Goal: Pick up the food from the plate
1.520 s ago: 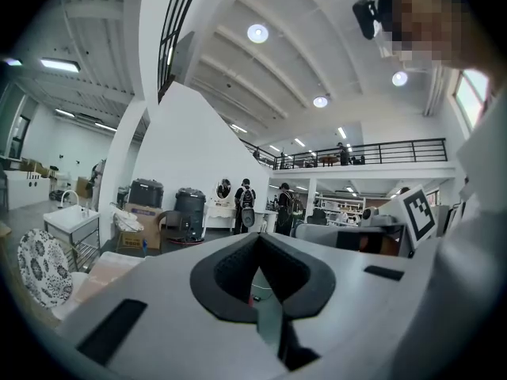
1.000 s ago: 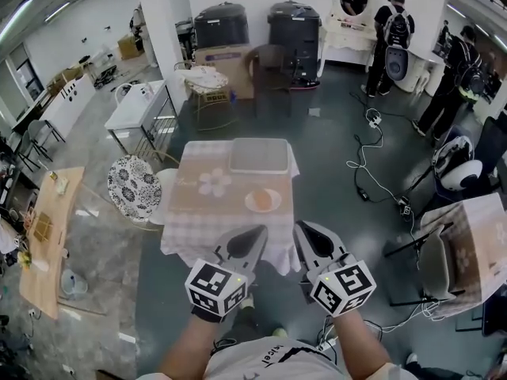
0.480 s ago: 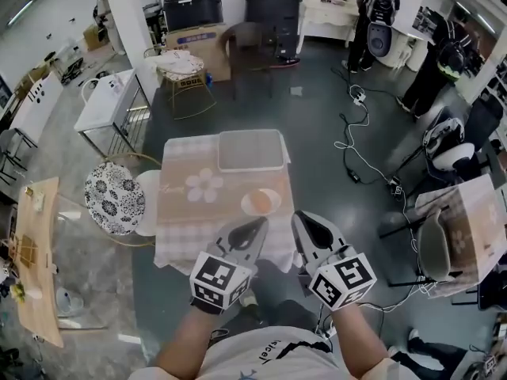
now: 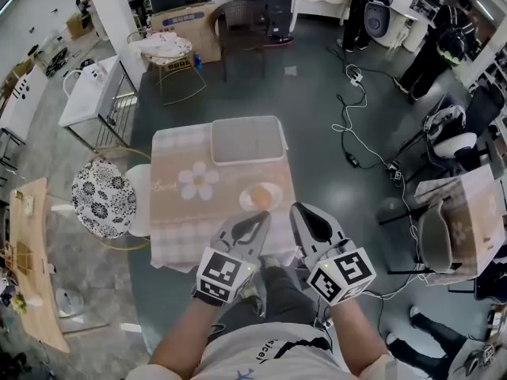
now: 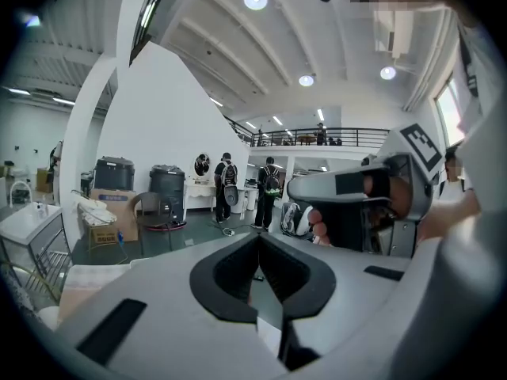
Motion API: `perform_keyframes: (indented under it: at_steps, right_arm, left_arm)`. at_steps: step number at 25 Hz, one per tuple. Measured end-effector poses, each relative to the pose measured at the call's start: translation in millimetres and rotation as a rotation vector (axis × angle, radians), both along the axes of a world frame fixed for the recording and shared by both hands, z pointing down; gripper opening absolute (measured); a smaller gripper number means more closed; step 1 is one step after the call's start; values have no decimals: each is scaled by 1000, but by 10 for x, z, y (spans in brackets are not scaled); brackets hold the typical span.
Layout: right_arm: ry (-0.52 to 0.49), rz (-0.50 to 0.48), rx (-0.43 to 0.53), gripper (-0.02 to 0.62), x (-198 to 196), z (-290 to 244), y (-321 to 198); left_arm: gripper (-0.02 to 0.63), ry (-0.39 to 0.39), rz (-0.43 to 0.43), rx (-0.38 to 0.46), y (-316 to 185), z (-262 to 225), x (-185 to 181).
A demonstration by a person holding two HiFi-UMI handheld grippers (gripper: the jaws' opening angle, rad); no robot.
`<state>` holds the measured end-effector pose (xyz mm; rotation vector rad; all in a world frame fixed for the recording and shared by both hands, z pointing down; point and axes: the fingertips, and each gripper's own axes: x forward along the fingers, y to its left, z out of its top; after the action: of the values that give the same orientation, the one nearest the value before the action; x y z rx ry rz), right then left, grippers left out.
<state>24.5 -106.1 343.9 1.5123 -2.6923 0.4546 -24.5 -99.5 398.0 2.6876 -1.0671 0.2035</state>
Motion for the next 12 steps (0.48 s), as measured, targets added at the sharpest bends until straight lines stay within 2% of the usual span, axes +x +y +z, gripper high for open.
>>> perform_keyframes:
  at_steps: [5, 12]
  right_arm:
    - [-2, -19, -31, 12, -24, 197, -267]
    - [-11, -34, -85, 12, 17, 669, -606]
  left_arm:
    - [5, -7, 7, -15, -205, 229, 84]
    - [6, -22, -14, -67, -497, 812, 145]
